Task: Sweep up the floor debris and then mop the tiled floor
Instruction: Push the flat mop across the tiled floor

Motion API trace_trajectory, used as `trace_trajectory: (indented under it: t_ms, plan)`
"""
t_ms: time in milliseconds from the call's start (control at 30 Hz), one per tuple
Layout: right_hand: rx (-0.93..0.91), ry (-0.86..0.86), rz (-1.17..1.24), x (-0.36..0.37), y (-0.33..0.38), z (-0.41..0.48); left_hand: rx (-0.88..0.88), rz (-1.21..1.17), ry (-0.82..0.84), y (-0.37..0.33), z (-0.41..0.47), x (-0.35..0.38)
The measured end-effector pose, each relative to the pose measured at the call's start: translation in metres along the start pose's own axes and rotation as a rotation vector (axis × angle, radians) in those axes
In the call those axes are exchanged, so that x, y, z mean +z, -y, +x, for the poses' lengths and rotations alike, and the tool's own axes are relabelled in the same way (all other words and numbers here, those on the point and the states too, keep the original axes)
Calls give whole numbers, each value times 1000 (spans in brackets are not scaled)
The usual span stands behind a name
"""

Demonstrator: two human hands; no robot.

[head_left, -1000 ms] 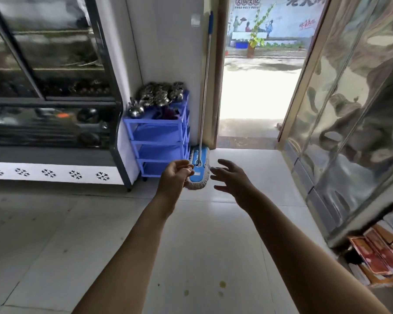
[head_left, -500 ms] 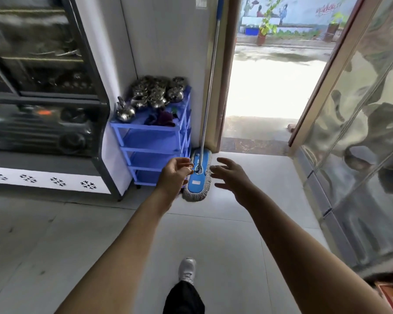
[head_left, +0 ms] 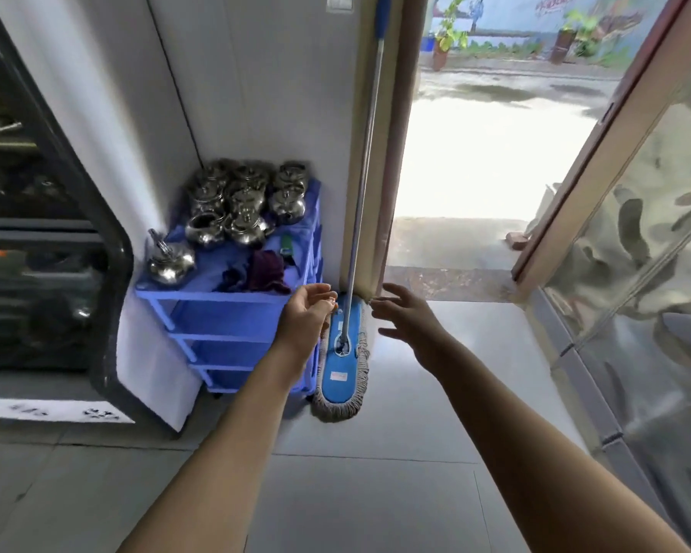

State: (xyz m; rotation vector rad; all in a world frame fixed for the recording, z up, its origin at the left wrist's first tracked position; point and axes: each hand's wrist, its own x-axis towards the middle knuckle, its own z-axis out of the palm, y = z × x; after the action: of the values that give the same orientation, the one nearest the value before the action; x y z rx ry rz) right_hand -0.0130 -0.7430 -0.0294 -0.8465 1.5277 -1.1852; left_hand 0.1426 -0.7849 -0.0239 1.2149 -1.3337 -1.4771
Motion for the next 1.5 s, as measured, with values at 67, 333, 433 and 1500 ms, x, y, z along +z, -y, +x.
trace_trajectory:
  t_ms: [67, 333, 433, 1500]
  plan:
    - [0, -30, 22, -11, 9, 25, 11, 0, 19, -9, 28, 8]
    - [-24, -9, 30, -70, 41, 144, 31, -71, 24, -24, 150, 63]
    - [-46, 9, 15, -97, 50, 195, 28, -94, 4, -23, 199, 95]
    - [-124, 280, -396, -136, 193, 706, -89, -39, -482, -45, 648, 211]
